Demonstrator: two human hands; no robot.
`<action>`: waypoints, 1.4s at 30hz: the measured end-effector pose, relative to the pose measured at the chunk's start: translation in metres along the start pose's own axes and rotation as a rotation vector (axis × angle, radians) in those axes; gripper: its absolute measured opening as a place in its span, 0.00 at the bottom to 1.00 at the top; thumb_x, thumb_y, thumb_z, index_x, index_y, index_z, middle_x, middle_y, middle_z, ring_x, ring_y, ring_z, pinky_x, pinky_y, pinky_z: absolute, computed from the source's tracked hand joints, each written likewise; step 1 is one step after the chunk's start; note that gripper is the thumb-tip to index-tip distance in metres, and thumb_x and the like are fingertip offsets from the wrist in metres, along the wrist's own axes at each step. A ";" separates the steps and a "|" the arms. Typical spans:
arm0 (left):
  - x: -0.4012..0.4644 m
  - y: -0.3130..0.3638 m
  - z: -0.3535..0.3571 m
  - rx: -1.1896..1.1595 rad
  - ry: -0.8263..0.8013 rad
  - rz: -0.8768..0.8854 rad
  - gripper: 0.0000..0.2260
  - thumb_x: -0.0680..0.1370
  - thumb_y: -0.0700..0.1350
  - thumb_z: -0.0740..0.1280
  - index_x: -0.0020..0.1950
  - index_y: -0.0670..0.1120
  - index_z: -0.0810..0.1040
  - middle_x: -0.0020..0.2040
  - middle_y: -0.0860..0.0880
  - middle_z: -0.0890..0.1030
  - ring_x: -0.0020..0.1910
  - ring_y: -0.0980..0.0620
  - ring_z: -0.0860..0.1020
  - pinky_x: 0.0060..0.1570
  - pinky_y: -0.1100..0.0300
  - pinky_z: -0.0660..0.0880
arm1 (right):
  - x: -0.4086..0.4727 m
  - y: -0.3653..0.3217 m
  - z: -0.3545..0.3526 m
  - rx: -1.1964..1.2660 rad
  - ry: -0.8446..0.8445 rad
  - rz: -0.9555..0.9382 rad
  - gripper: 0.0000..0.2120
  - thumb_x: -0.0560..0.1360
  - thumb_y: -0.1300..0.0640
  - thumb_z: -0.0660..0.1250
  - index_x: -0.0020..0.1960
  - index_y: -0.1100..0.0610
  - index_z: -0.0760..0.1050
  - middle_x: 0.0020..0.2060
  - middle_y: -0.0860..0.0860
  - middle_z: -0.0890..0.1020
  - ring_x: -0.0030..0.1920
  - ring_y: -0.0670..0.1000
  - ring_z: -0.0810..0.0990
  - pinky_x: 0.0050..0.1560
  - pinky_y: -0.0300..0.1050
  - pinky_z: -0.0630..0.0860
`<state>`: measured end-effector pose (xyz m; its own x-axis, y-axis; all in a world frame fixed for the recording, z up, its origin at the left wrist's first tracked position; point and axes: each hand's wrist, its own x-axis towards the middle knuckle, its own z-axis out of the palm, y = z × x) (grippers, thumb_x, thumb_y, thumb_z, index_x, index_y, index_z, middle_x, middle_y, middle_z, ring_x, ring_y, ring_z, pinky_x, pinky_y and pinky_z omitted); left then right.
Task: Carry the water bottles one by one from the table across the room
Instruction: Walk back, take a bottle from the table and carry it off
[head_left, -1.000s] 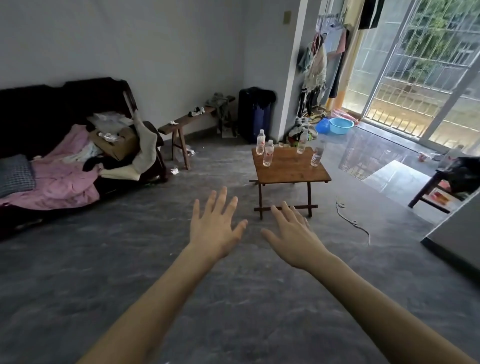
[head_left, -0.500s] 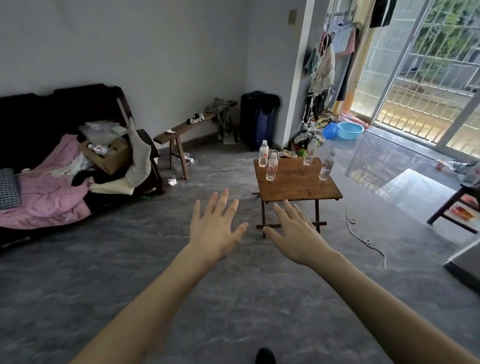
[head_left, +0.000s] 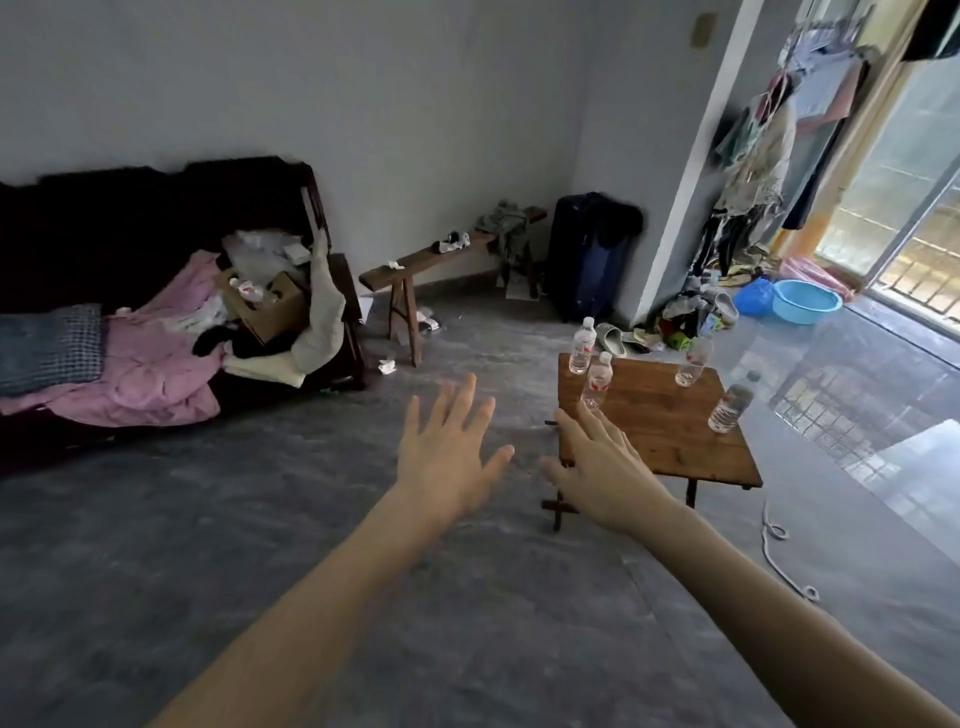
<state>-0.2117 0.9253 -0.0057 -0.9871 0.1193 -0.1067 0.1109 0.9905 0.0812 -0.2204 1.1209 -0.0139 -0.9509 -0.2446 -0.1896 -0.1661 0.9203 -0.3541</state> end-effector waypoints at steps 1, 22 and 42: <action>0.011 -0.002 -0.001 0.000 0.011 -0.006 0.31 0.84 0.64 0.49 0.84 0.53 0.46 0.84 0.50 0.36 0.83 0.48 0.38 0.79 0.41 0.37 | 0.011 0.001 -0.002 -0.004 -0.007 -0.016 0.34 0.81 0.40 0.55 0.81 0.51 0.48 0.81 0.53 0.45 0.81 0.56 0.43 0.79 0.55 0.47; 0.299 -0.121 -0.026 0.009 0.001 0.027 0.31 0.84 0.64 0.48 0.84 0.52 0.46 0.83 0.49 0.36 0.82 0.49 0.36 0.78 0.42 0.36 | 0.325 -0.012 -0.057 -0.077 -0.026 -0.023 0.33 0.81 0.41 0.56 0.81 0.50 0.48 0.81 0.54 0.46 0.81 0.57 0.44 0.78 0.55 0.47; 0.576 -0.160 -0.048 0.031 -0.057 0.165 0.31 0.84 0.63 0.49 0.84 0.52 0.47 0.84 0.49 0.37 0.83 0.48 0.37 0.79 0.41 0.37 | 0.578 0.045 -0.100 -0.019 0.011 0.084 0.34 0.81 0.39 0.55 0.81 0.51 0.47 0.81 0.54 0.46 0.81 0.56 0.43 0.78 0.55 0.47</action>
<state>-0.8032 0.8323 -0.0324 -0.9473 0.2831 -0.1503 0.2752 0.9587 0.0713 -0.8037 1.0517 -0.0477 -0.9645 -0.1629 -0.2080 -0.0904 0.9432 -0.3196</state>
